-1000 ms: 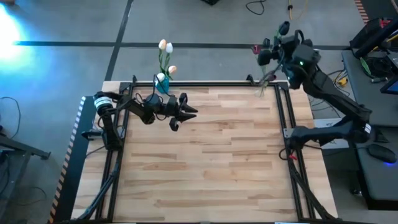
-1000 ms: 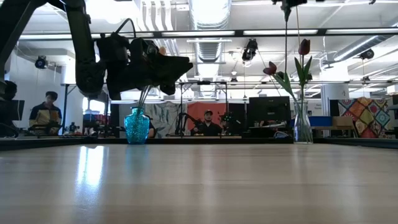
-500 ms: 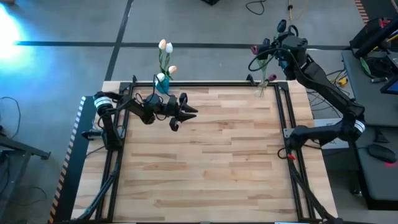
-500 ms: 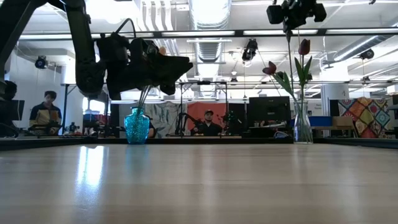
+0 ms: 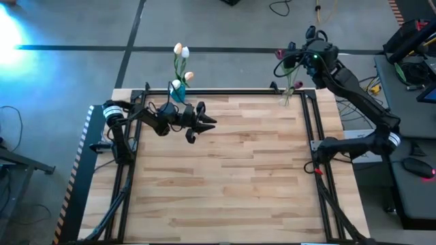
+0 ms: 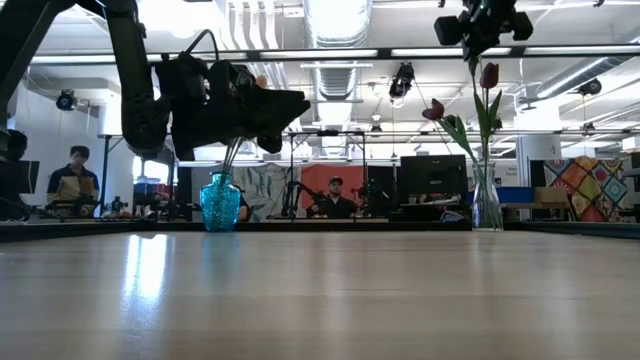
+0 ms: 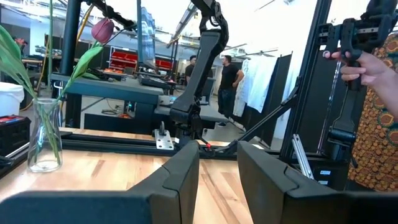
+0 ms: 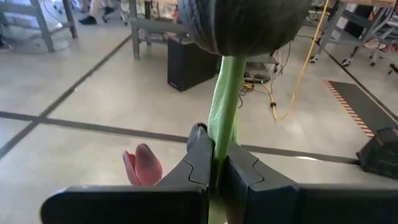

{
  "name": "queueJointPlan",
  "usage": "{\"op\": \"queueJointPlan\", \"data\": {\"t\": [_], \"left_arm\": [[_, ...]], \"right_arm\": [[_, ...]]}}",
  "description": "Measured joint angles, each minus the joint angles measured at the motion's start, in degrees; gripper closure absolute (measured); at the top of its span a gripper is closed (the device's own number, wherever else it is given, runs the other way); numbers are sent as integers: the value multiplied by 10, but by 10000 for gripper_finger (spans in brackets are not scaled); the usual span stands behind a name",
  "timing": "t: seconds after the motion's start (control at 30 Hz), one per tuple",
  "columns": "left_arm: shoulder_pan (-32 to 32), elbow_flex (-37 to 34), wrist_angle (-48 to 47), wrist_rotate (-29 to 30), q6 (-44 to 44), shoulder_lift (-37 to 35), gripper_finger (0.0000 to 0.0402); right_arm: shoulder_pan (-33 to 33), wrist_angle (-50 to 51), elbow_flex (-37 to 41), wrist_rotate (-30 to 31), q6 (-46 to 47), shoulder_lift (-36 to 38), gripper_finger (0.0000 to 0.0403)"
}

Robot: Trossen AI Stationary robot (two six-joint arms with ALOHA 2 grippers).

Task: Sort flowers into vase by color
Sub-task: Put the black flower into the transparent vase

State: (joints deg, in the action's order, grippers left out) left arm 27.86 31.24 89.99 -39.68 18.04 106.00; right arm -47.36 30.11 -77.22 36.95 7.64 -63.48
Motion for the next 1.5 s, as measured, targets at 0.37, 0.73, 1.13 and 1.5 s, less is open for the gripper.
{"op": "queueJointPlan", "data": {"t": [0.37,0.73,1.13,1.5], "left_arm": [[0,0,0,0,1,0,306],[0,0,0,0,5,0,306],[0,0,0,-3,7,0,306],[0,0,0,-3,10,0,306]], "right_arm": [[-10,2,20,1,15,-26,391],[-10,21,25,6,24,-43,390],[-10,41,32,7,45,-75,390],[-10,86,32,9,60,-92,390]]}}
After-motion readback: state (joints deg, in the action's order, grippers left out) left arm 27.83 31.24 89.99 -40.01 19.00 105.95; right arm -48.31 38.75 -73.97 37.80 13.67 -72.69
